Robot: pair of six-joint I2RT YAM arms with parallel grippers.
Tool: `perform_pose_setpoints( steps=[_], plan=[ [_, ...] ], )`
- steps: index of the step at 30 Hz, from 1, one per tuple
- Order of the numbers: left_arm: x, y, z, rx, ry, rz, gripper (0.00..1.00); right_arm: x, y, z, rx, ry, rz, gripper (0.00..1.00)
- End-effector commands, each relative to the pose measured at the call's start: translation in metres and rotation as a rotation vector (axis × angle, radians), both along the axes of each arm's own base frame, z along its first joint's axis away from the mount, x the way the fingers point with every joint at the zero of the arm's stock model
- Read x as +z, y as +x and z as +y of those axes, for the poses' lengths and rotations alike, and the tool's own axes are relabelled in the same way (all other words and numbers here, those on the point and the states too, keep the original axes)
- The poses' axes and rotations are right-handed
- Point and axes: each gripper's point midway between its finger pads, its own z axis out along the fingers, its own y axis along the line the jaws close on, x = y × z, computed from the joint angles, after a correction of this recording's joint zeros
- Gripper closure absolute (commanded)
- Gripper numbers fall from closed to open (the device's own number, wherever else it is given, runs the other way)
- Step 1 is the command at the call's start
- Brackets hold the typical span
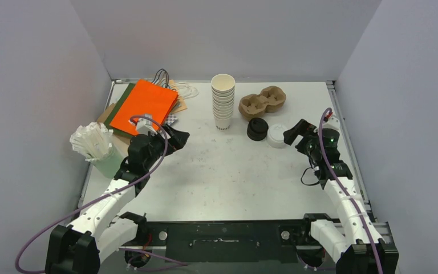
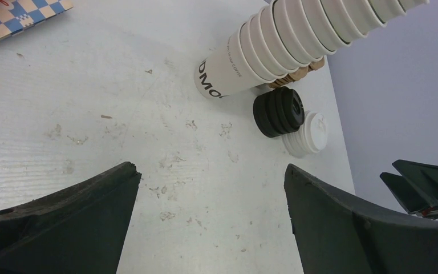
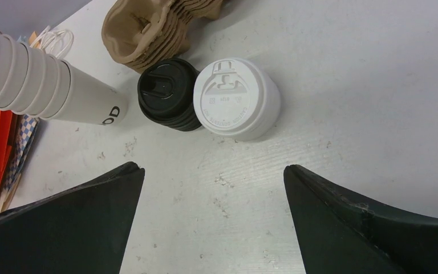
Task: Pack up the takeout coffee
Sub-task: Pick up the takeout bag from the takeout bag.
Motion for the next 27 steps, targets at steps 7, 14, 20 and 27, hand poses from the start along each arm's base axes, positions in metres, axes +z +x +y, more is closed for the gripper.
perform_pose_setpoints(
  steps=[7,14,20,27],
  plan=[
    [0.004,0.001,0.005,0.005,0.042,-0.03,0.03,0.02,0.013,-0.008,-0.005,-0.001,-0.031,0.0],
    [0.002,0.022,0.028,0.126,0.171,0.033,0.03,0.033,0.013,-0.011,-0.024,0.036,-0.053,0.0],
    [0.016,0.046,0.043,0.245,0.353,0.049,0.17,0.056,0.009,-0.007,0.002,0.033,-0.115,0.0],
    [0.027,0.096,0.054,0.383,0.791,0.058,0.15,0.079,0.002,-0.003,0.033,0.014,-0.16,0.0]
  ],
)
